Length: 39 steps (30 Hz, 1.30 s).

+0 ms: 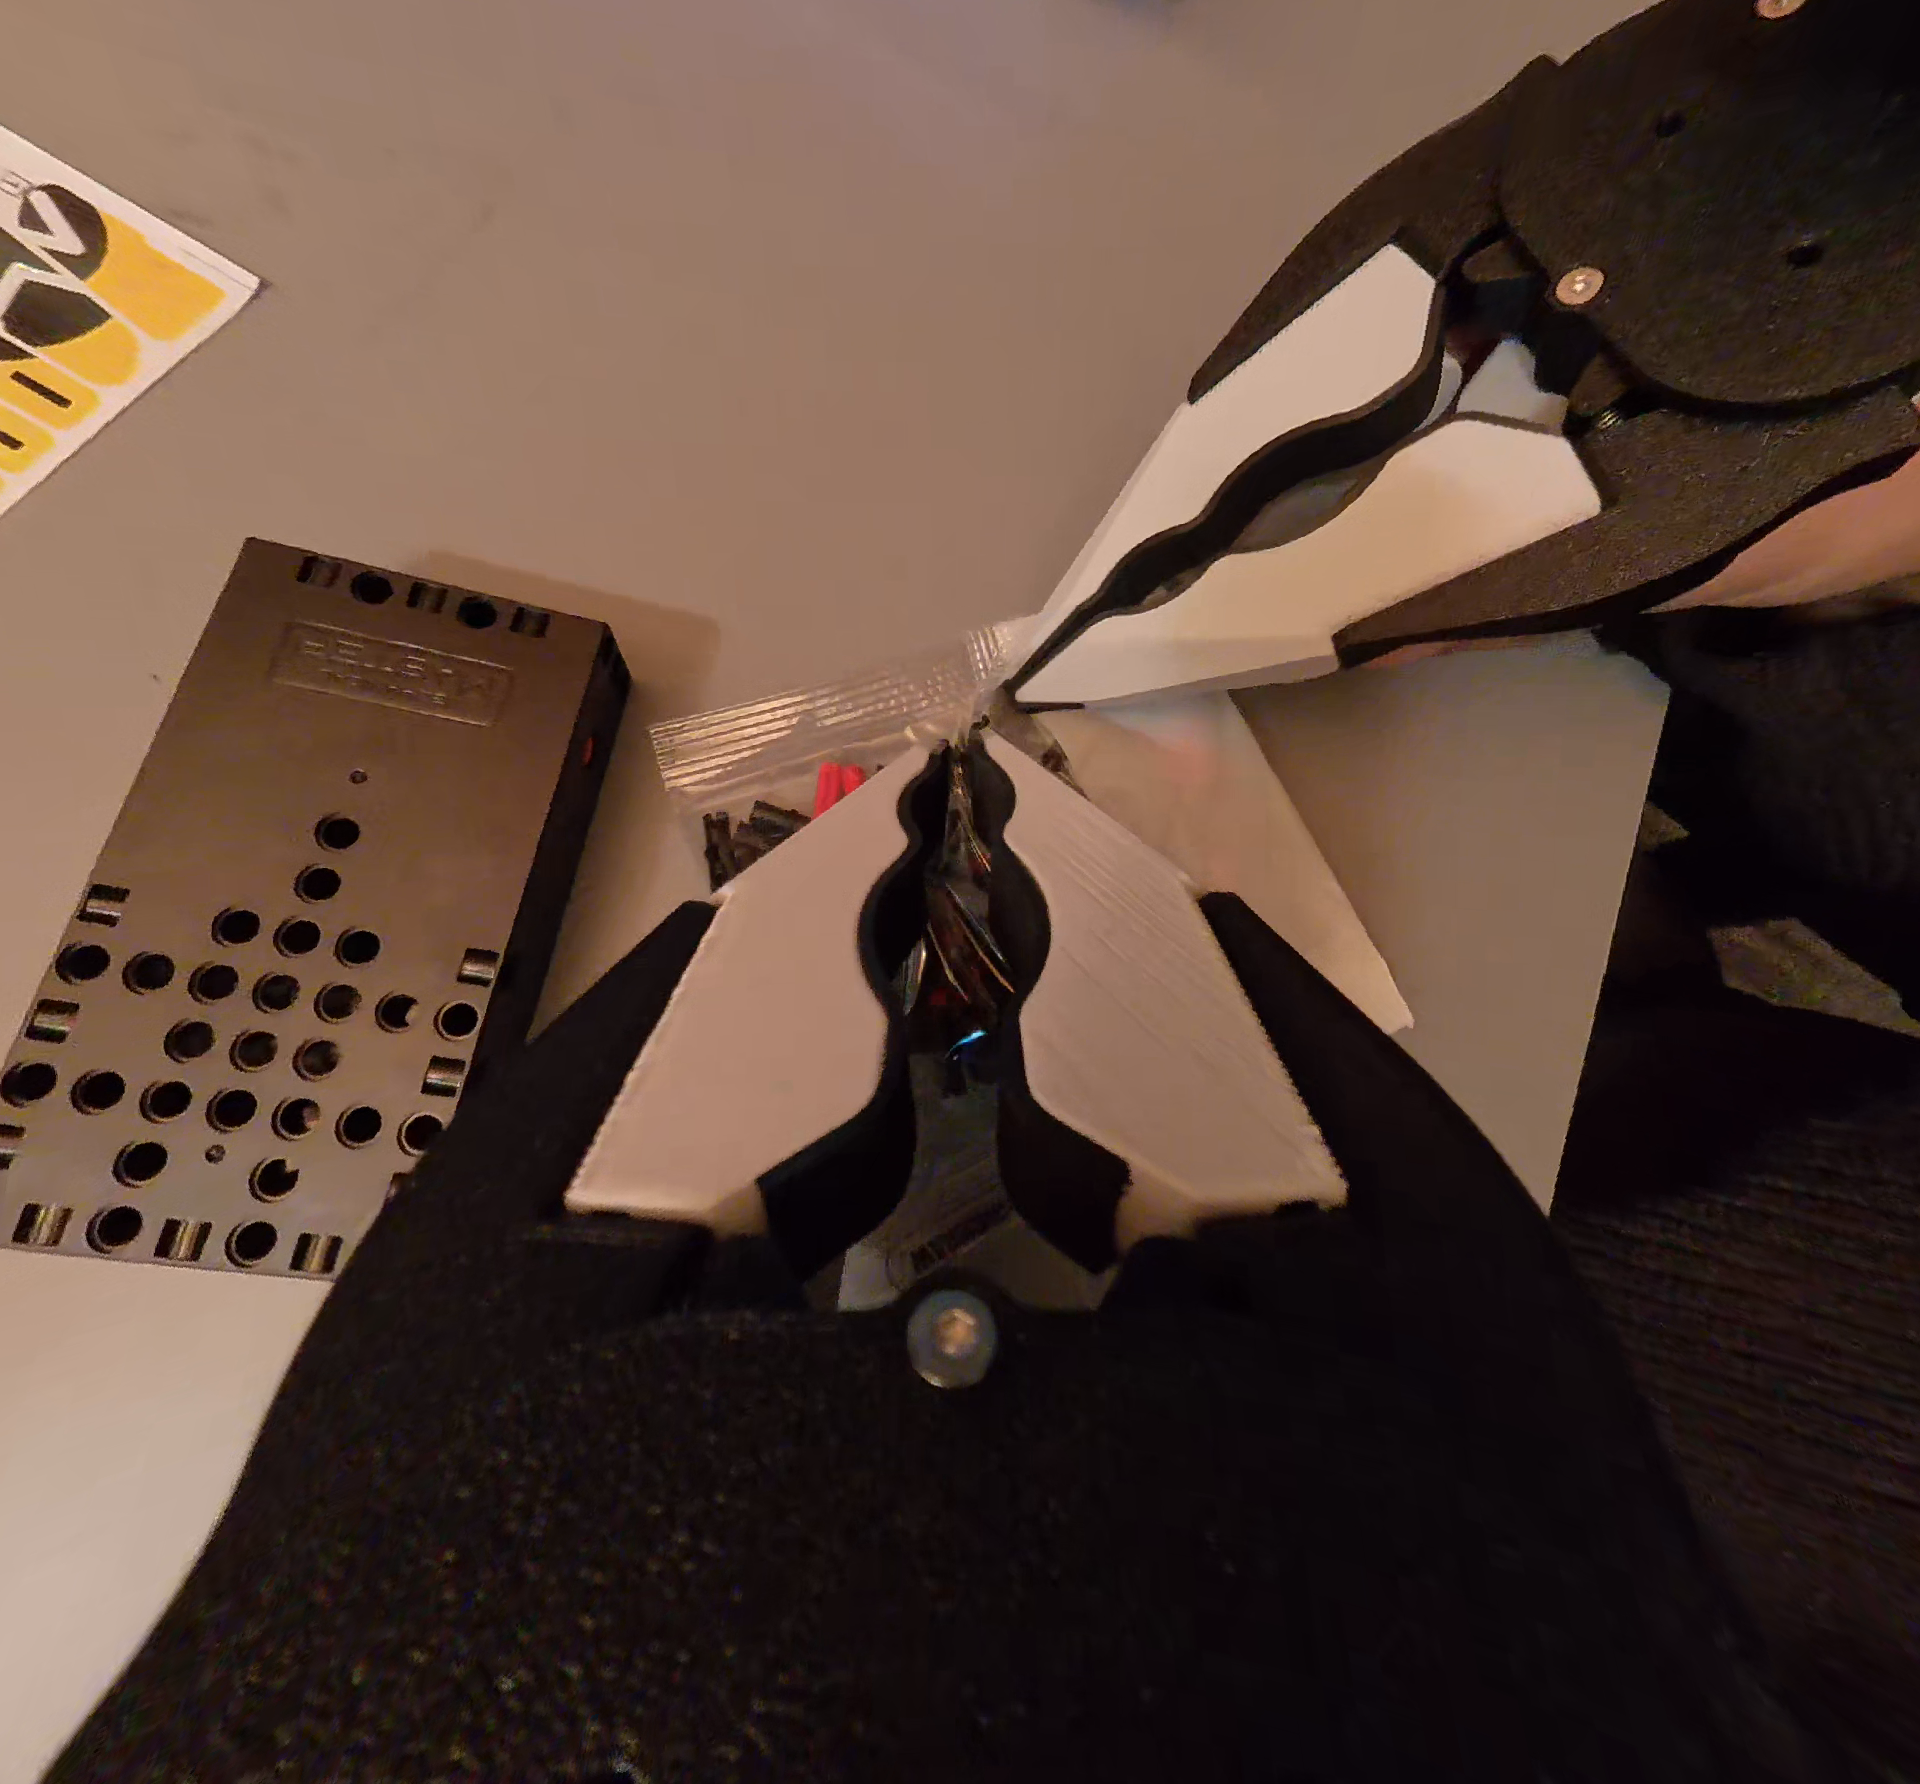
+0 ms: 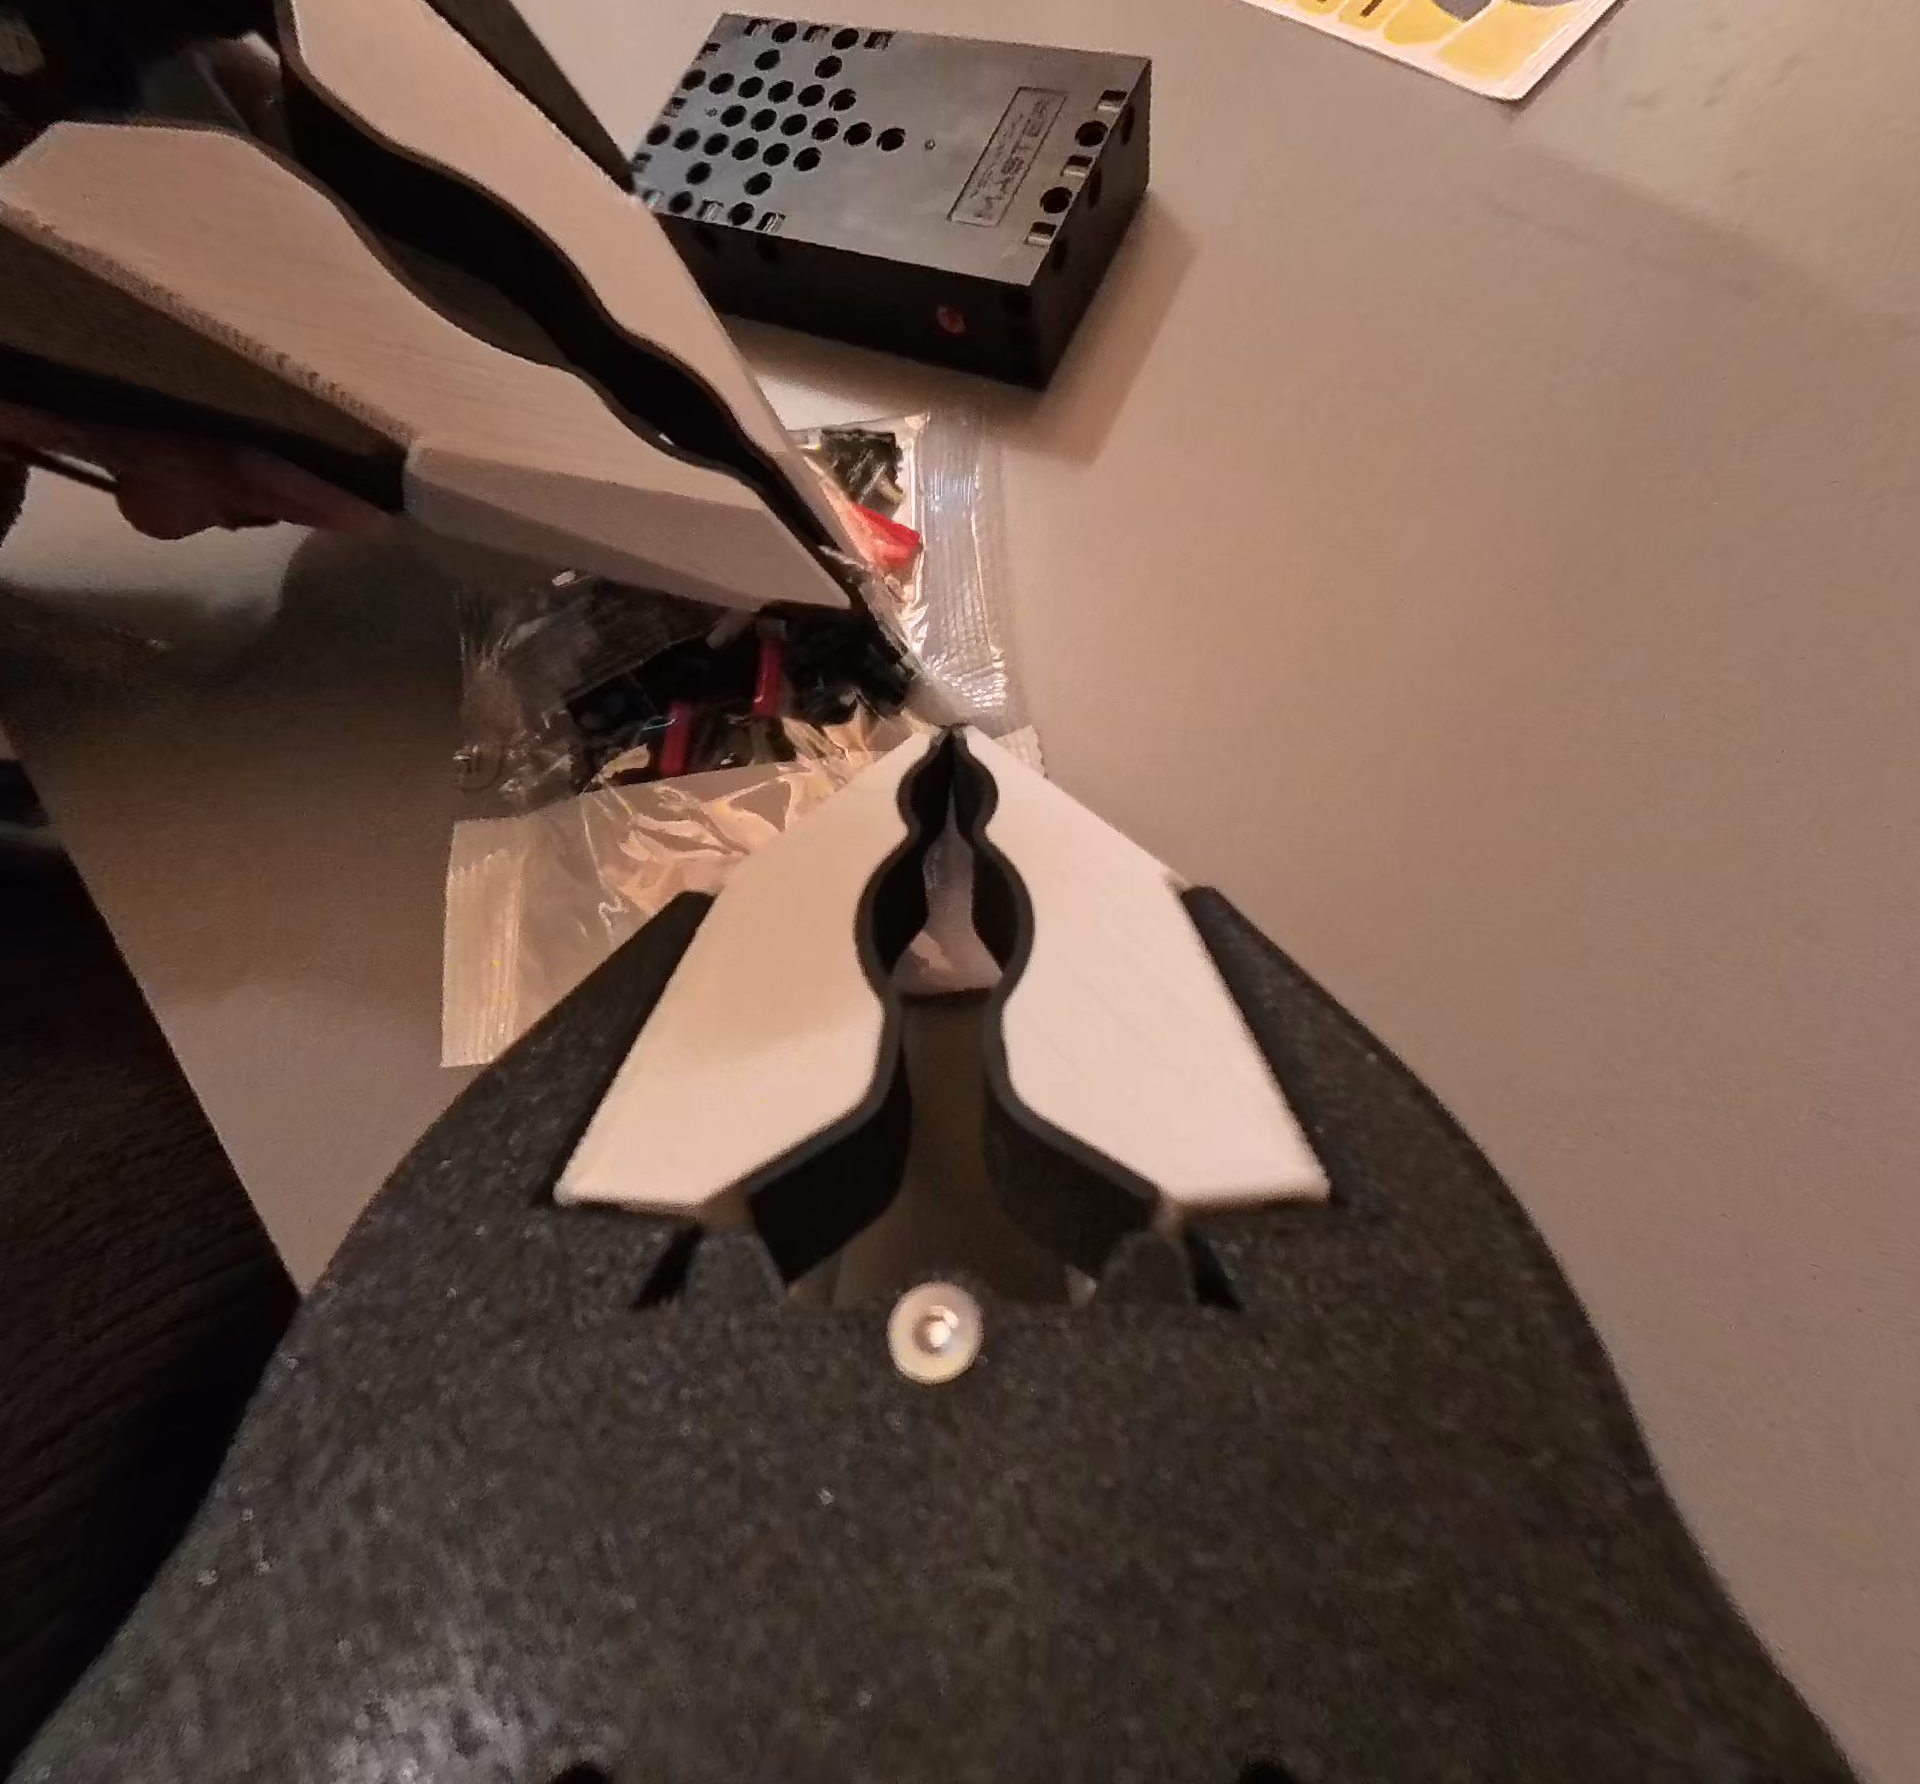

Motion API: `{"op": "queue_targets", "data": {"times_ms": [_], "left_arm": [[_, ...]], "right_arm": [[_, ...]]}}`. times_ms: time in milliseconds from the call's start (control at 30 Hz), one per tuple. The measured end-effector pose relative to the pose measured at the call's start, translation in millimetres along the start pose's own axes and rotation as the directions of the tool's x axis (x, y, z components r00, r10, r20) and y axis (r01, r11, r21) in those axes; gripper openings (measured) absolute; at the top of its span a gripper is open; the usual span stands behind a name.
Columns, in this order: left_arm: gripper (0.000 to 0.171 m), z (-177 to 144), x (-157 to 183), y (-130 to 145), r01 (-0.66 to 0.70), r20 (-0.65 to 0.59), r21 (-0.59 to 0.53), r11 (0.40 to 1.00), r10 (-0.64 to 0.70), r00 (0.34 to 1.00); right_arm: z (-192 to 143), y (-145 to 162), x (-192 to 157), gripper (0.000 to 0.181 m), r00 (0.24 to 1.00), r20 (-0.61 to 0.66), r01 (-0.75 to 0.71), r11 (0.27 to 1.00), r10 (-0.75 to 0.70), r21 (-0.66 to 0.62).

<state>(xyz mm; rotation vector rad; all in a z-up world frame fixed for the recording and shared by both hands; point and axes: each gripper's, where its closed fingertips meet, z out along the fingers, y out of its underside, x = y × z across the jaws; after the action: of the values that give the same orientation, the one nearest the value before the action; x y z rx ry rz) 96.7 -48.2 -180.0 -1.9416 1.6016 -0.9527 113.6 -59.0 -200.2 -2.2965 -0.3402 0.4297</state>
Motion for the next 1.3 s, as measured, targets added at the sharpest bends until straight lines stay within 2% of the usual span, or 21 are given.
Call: {"op": "queue_targets", "data": {"times_ms": [100, 200, 267, 333, 500, 633, 867, 1100, 1300], "left_arm": [[0.0, -2, -1, -1, 0.026, 0.012, 0.027, 0.999, -0.026, 1.0], [0.0, -22, -28, -4, 0.041, 0.123, 0.068, 0.997, -0.049, 0.991], [0.0, -28, -23, -4, 0.063, 0.069, 0.056, 0.996, -0.066, 0.995], [0.0, -23, -23, 2, 0.004, 0.126, -0.003, 1.0, -0.004, 0.992], [0.0, -20, -27, -7, 0.009, 0.151, 0.035, 0.999, -0.014, 0.988], [0.0, -21, -31, -3, 0.03, 0.141, 0.028, 0.999, -0.034, 0.989], [0.0, -18, -28, -4, -0.028, 0.155, 0.028, 0.999, 0.024, 0.988], [0.0, -16, -22, -7, -0.06, 0.129, 0.034, 0.998, 0.055, 0.99], [0.0, -13, -25, -9, -0.066, 0.133, 0.019, 0.998, 0.063, 0.989]], "right_arm": [[-1, 0, 0, 0.001, 1.0, 0.01, -0.007, 1.0, 0.007, 0.0], [-5, 3, 4, 0.001, 1.0, 0.002, -0.013, 1.0, 0.013, 0.003], [-5, 3, 5, 0.001, 1.0, -0.007, -0.004, 1.0, 0.004, 0.003], [-5, 2, 5, 0.0, 0.999, -0.028, 0.019, 1.0, -0.019, 0.002], [-5, 2, 5, 0.0, 1.0, -0.012, -0.009, 1.0, 0.009, 0.008], [-5, 1, 5, 0.0, 0.999, 0.009, -0.035, 0.999, 0.035, 0.011], [-8, 3, 4, 0.0, 0.996, 0.06, -0.069, 0.998, 0.069, 0.013], [-8, 3, 8, 0.0, 0.998, 0.01, -0.057, 0.998, 0.057, 0.01], [-3, -2, 11, 0.0, 0.993, -0.121, -0.003, 1.0, 0.005, 0.02]]}}
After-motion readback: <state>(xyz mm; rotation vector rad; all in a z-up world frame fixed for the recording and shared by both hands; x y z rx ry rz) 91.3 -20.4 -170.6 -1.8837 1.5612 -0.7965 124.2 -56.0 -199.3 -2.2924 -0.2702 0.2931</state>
